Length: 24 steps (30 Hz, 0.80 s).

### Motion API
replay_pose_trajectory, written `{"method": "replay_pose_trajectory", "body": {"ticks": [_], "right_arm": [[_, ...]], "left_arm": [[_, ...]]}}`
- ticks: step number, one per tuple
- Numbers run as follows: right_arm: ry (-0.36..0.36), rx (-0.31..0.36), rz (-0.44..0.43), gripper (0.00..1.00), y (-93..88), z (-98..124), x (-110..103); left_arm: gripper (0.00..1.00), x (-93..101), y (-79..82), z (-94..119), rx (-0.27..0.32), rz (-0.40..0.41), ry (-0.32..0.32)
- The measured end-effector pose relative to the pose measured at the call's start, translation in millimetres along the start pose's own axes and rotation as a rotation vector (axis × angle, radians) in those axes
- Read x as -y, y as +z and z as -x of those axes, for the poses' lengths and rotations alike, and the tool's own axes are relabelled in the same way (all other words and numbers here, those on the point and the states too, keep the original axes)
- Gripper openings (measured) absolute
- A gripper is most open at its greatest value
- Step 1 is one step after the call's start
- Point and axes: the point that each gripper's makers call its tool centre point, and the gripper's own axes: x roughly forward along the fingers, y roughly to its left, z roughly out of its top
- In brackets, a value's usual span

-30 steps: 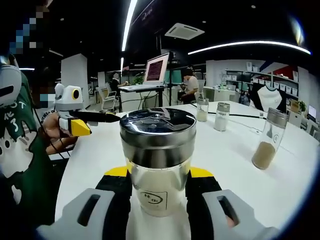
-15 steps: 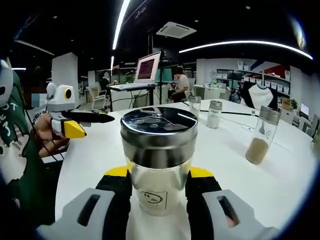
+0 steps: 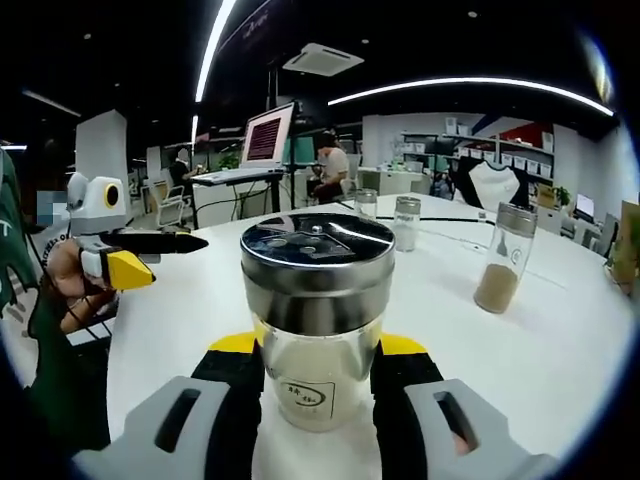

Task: Rotate the seasoning bottle until the label or dispensing opening points toward the visible target arrow and the bottle remains upright within the marked orientation range

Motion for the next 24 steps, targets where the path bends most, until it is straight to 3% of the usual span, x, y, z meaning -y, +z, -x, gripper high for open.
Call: {"method": "replay_pose_trajectory", "body": {"ticks": [8, 24], "right_arm": [[-0.094, 0.018, -0.031, 0.41, 0.3, 0.1, 3.3], [-0.208, 0.017, -0.08, 0.4, -0.9, 0.2, 6.6]], "left_arm": [[0.97, 1.7, -1.6, -1.8, -0.005, -0.003, -0.006], [0.97, 2.0, -4.5, -2.6, -0.016, 0.004, -0.007]]}}
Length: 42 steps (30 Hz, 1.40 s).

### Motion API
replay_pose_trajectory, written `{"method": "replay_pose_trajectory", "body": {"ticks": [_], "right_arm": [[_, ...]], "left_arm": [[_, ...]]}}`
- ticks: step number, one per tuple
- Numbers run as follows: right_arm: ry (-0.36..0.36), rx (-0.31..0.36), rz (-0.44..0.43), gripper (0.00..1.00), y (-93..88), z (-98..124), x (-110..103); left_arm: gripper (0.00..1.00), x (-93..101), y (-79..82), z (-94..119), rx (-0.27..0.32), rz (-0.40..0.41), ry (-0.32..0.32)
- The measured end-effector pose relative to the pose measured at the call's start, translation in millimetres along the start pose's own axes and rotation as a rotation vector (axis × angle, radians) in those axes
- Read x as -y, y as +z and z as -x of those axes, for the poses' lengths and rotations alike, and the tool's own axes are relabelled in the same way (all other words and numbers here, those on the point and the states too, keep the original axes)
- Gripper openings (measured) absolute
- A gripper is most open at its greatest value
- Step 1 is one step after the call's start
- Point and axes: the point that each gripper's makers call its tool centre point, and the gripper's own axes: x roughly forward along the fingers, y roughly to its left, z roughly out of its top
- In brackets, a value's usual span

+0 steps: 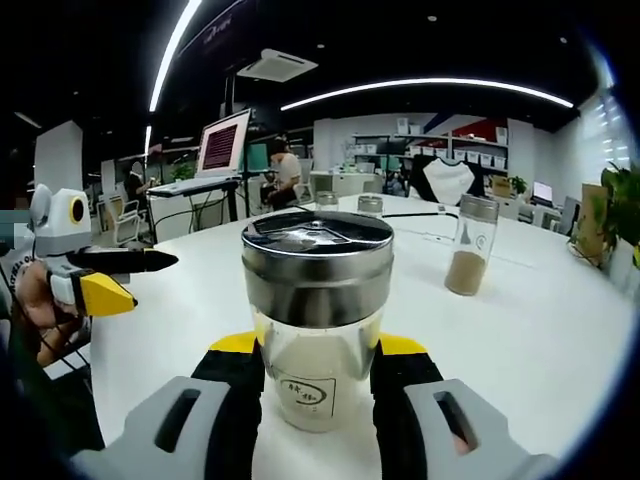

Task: Rotate the seasoning bottle until the label or dispensing opening points toward the visible target arrow and the bottle remains upright within the marked orientation range

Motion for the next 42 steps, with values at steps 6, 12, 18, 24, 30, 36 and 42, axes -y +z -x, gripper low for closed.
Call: {"method": "replay_pose_trajectory", "body": {"ticks": [6, 12, 18, 24, 30, 36, 42], "right_arm": [[-0.026, -0.009, -0.016, 0.4, -1.0, 0.3, 0.2], [-0.071, -0.005, -0.038, 0.4, -1.5, 0.3, 0.3], [-0.116, 0.006, -0.054, 0.4, -1.7, 0.4, 1.6], [-0.161, -0.003, -0.084, 0.41, -2.0, -0.2, 3.1], [-0.208, -0.003, -0.098, 0.41, -2.3, 0.0, 3.3], [-0.236, -0.004, -0.098, 0.41, -3.5, 0.7, 4.4], [-0.238, -0.004, -0.114, 0.41, -4.4, 0.7, 4.6]], "left_arm": [[0.97, -0.3, -0.3, -0.1, -0.001, 0.002, -0.001], [0.96, -2.2, 0.2, 0.5, 0.0, 0.004, 0.004], [0.96, -2.3, -0.6, -0.2, -0.004, 0.007, 0.003], [0.96, -2.0, 0.1, 0.4, 0.0, 0.008, 0.001], [0.96, -2.7, -2.4, 0.0, -0.01, 0.012, 0.0], [0.96, -2.0, -3.2, -0.9, -0.014, 0.011, -0.007], [0.96, -3.7, -3.2, -0.1, -0.015, 0.011, -0.001]]}}
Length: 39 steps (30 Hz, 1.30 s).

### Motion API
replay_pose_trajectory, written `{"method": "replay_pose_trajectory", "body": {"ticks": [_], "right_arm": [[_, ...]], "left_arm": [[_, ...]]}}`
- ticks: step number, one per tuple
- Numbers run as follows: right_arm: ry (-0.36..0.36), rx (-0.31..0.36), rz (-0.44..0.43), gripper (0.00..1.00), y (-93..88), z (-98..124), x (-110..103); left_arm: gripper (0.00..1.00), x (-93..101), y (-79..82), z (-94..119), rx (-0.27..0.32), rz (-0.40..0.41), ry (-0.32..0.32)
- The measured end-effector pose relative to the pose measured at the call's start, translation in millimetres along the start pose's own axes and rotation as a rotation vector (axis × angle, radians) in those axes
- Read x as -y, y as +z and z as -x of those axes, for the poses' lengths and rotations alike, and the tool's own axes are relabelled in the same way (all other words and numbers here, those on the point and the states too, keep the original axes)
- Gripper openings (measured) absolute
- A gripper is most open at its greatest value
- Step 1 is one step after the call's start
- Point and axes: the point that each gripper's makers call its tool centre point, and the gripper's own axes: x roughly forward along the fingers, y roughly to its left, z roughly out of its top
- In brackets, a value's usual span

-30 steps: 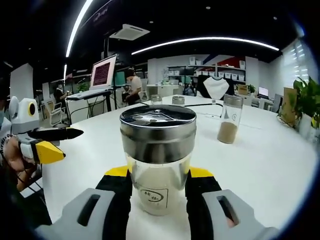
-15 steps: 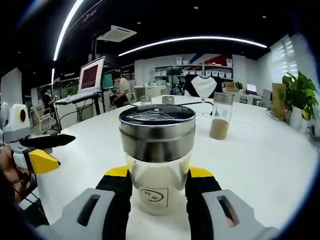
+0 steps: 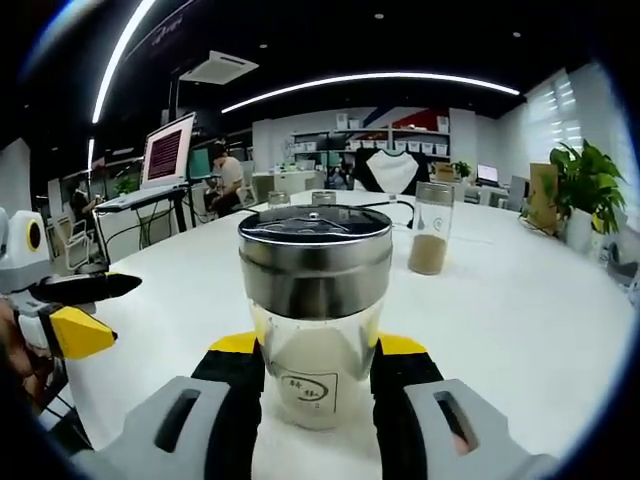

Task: Rotate the seasoning bottle until the label or dispensing opening points toward the visible target arrow and the bottle remains upright within the marked orientation range

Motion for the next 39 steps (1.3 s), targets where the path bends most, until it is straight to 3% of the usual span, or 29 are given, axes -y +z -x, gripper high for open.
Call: {"method": "replay_pose_trajectory", "body": {"ticks": [5, 9, 10, 14, 20, 22, 25, 26, 28, 29, 33, 35, 36, 39], "right_arm": [[0.019, 0.002, -0.019, 0.42, -0.6, -0.8, -0.3], [0.037, 0.011, -0.019, 0.56, 0.0, -1.3, 1.2], [0.054, 0.036, -0.013, 0.56, 4.5, -1.0, -0.5], [0.062, 0.032, 0.016, 0.57, 7.0, 1.8, 3.1], [0.155, 0.076, 0.049, 0.55, 19.0, 3.8, -1.2], [0.162, 0.083, 0.1, 0.56, 21.3, 3.5, -0.6], [0.251, 0.12, 0.092, 0.54, 27.8, 4.7, -7.2], [0.234, 0.107, 0.097, 0.56, 26.8, 4.9, -2.7], [0.258, 0.064, 0.164, 0.59, 22.6, 4.2, -3.1], [0.276, 0.073, 0.166, 0.58, 25.1, 4.4, -3.9], [0.384, 0.059, 0.202, 0.58, 25.6, 7.6, -12.0], [0.455, 0.069, 0.194, 0.58, 27.7, 9.0, -17.4], [0.517, 0.043, 0.201, 0.58, 22.4, 11.5, -22.8], [0.551, 0.032, 0.209, 0.57, 19.1, 11.3, -21.6]], "left_arm": [[0.96, -0.7, -0.8, 0.4, -0.004, 0.0, 0.005], [0.96, -1.0, -0.8, 0.2, -0.005, -0.004, 0.008], [0.96, -1.2, -1.2, 0.3, -0.007, -0.005, 0.009], [0.96, -1.2, -0.9, 0.4, -0.006, -0.005, 0.009], [0.96, -0.9, -0.8, 0.7, -0.007, -0.005, 0.01], [0.96, -0.9, -0.2, 0.9, -0.005, -0.006, 0.01], [0.96, -1.8, -0.8, 1.1, -0.009, -0.01, 0.013], [0.96, -2.3, -1.3, 1.2, -0.012, -0.011, 0.016], [0.96, -2.8, -1.6, 1.3, -0.013, -0.008, 0.017], [0.96, -2.8, -1.4, 1.3, -0.012, -0.008, 0.018], [0.96, -2.2, -1.0, 1.5, -0.011, -0.008, 0.017], [0.96, -2.2, -1.4, 1.5, -0.012, -0.007, 0.018], [0.96, -2.1, -1.6, 1.5, -0.012, -0.006, 0.018], [0.96, -1.7, -0.8, 1.8, -0.01, -0.005, 0.015]]}}
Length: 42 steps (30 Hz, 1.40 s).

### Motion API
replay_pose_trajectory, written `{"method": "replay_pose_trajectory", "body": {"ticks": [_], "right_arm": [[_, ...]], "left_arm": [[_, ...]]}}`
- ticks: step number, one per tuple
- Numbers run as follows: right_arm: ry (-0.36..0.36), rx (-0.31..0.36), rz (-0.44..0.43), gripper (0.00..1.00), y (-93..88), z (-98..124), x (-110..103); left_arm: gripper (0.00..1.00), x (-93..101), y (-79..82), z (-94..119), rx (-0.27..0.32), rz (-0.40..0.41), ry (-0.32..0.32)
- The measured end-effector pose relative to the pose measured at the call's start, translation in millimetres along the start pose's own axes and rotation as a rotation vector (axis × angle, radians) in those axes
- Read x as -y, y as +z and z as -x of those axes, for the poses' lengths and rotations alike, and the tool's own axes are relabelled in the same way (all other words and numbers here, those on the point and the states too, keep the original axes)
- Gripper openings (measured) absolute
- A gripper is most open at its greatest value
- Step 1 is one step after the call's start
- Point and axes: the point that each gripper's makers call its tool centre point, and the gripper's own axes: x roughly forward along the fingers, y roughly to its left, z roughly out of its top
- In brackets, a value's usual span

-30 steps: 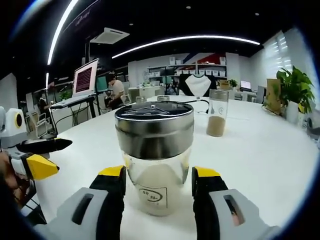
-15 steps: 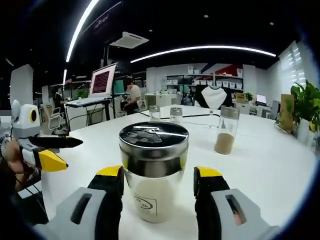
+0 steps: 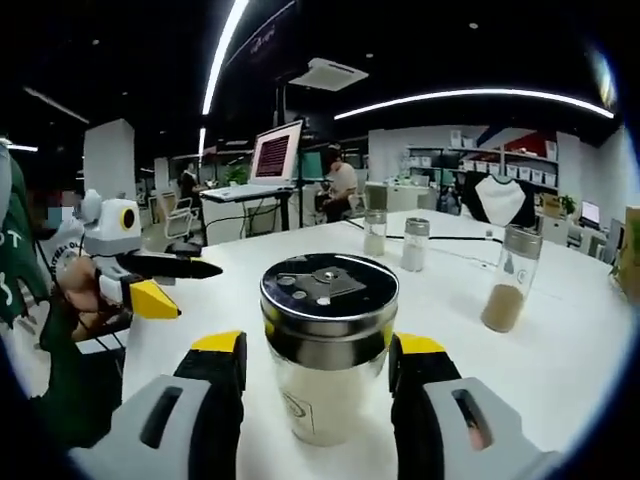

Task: Rotate the seasoning bottle until the label or dispensing opening points toward the visible target arrow and the bottle remains upright within the marked orientation range

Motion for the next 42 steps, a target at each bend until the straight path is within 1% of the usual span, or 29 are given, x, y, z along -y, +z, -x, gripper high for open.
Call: {"method": "replay_pose_trajectory", "body": {"ticks": [4, 10, 13, 15, 17, 18, 20, 21, 23, 34, 42], "right_arm": [[-0.003, -0.021, 0.02, 0.56, -2.9, 1.8, 3.6], [0.052, -0.04, 0.045, 0.54, -1.7, 2.9, -0.7], [0.076, -0.032, 0.047, 0.52, 1.9, 4.0, -3.0], [0.082, -0.043, 0.048, 0.51, 0.8, 3.6, -1.9], [0.079, -0.054, 0.048, 0.5, -1.1, 2.9, 0.7], [0.081, -0.056, 0.049, 0.49, -1.6, 2.9, 0.8], [0.09, -0.056, 0.044, 0.43, -1.6, 2.9, 0.1], [0.105, -0.058, 0.036, 0.41, -2.1, 2.7, -2.8], [0.1, -0.058, 0.05, 0.41, -1.9, 2.1, -1.5], [0.111, -0.059, 0.057, 0.41, -2.5, 2.6, -2.7], [0.096, -0.043, 0.051, 0.4, -2.3, 3.0, -3.2]], "left_arm": [[0.96, -2.0, 0.9, 0.9, 0.003, 0.0, 0.006], [0.96, -2.0, -0.5, 0.7, 0.0, 0.002, 0.005], [0.96, -1.0, -0.2, 0.7, 0.001, -0.001, 0.002], [0.96, 0.0, -0.3, 0.5, -0.002, -0.015, 0.001], [0.96, 0.9, -0.2, 0.3, -0.001, -0.011, -0.001], [0.96, 0.8, -0.2, 0.4, -0.001, -0.015, 0.001], [0.96, -0.2, -0.2, 0.6, -0.003, -0.022, 0.007], [0.96, -0.6, -0.2, 0.7, -0.003, -0.02, 0.008], [0.96, -1.8, -0.5, 0.9, -0.003, -0.013, 0.01], [0.96, -3.5, -0.7, 1.4, -0.001, -0.004, 0.011], [0.96, -2.7, 1.3, 1.8, 0.006, 0.001, 0.005]]}}
